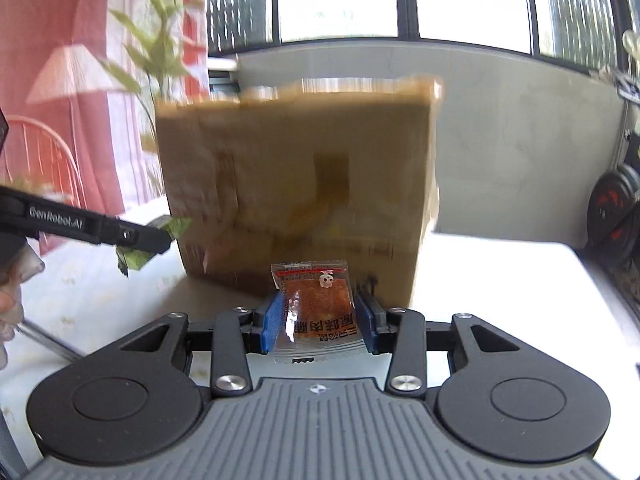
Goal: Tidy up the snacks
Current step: 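Carry both packets over the lined box and release them inside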
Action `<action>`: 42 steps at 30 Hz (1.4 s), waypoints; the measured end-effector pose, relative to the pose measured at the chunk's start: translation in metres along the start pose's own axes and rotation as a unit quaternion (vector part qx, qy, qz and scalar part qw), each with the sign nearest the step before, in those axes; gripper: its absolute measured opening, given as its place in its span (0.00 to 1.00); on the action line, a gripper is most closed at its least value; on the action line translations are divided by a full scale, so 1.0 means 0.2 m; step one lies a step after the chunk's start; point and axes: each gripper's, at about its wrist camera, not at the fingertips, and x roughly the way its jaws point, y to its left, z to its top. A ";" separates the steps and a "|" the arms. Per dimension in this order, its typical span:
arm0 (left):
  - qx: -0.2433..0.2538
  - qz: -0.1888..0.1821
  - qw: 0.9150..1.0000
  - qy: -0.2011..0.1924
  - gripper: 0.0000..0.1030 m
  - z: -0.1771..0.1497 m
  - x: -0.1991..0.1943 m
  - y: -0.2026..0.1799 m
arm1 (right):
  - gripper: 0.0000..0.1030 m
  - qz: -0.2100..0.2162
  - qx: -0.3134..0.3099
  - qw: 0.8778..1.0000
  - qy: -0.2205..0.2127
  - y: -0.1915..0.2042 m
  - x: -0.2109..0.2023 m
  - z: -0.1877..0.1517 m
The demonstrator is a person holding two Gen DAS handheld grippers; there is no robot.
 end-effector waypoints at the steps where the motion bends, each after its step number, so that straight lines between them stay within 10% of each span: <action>1: 0.005 -0.003 1.000 -0.014 0.40 0.04 -0.03 0.00 | 0.41 0.002 -0.003 1.000 -0.014 0.00 -0.02 0.06; 11: 0.033 0.005 0.994 -0.102 0.41 0.58 0.01 0.01 | 0.41 0.019 -0.020 0.997 -0.067 0.02 0.21 0.64; 23: 0.017 0.047 0.999 -0.011 0.41 0.74 0.51 0.13 | 0.43 -0.024 0.003 0.999 0.040 0.02 0.70 0.66; 30: 0.029 0.038 0.999 -0.010 0.79 0.71 0.45 0.19 | 0.64 -0.041 0.017 0.998 0.046 0.00 0.66 0.69; 42: 0.089 0.068 0.993 -0.034 0.92 0.78 0.12 0.09 | 0.93 -0.054 0.048 0.997 0.007 0.08 0.40 0.78</action>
